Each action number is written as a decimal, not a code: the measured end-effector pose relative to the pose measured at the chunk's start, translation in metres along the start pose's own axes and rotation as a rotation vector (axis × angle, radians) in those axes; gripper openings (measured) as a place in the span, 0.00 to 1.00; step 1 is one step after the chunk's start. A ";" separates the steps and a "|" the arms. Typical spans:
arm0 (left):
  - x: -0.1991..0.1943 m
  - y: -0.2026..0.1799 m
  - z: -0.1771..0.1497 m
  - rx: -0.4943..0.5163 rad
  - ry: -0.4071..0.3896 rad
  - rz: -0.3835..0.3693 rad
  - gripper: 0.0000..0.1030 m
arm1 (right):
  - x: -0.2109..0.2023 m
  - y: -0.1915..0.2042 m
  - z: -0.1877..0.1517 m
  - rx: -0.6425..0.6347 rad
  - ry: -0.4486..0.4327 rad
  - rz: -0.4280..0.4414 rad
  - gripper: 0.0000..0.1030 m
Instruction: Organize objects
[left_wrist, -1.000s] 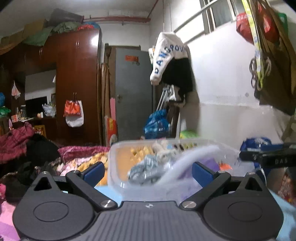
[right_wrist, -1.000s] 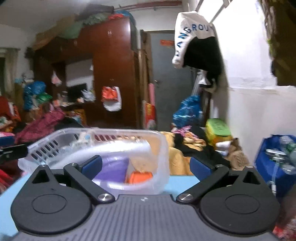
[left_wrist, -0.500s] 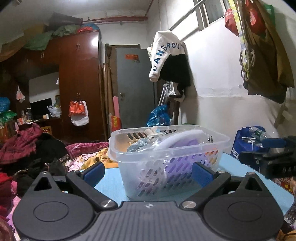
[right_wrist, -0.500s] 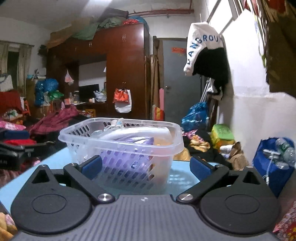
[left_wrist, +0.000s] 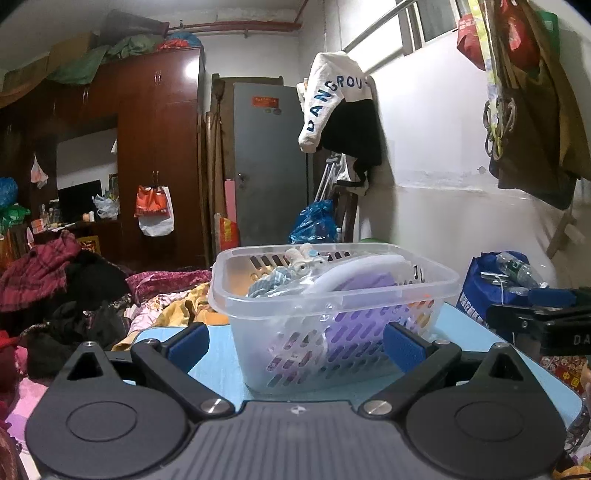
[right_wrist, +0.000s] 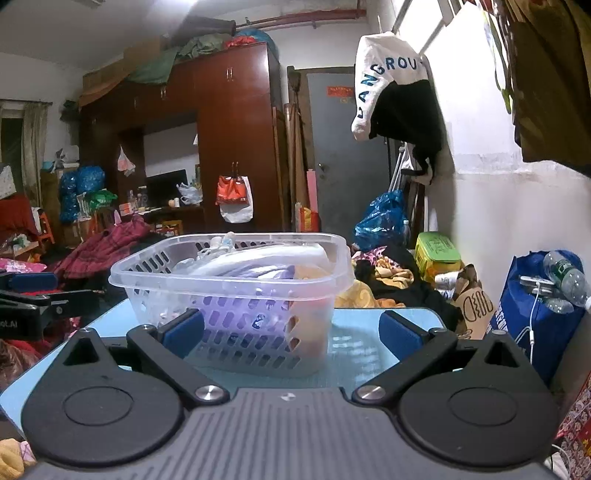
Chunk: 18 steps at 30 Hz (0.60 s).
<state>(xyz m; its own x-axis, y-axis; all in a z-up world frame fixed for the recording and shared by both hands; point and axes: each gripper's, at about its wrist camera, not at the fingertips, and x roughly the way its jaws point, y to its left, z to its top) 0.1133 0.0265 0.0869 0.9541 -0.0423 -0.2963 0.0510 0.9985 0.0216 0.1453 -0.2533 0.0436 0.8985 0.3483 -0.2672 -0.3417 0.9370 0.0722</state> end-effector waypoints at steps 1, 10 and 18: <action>-0.001 0.000 0.000 0.001 -0.002 0.003 0.98 | 0.000 0.000 -0.001 0.002 0.002 0.001 1.00; -0.003 -0.005 -0.001 0.009 -0.008 -0.016 0.98 | -0.002 0.002 -0.007 0.010 0.015 0.013 1.00; -0.002 -0.004 -0.002 0.000 -0.002 -0.018 0.98 | -0.003 0.003 -0.007 0.012 0.015 0.021 1.00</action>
<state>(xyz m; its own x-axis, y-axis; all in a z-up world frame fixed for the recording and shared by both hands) 0.1111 0.0224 0.0856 0.9535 -0.0607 -0.2951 0.0685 0.9975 0.0161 0.1398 -0.2517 0.0376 0.8870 0.3673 -0.2800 -0.3569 0.9299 0.0891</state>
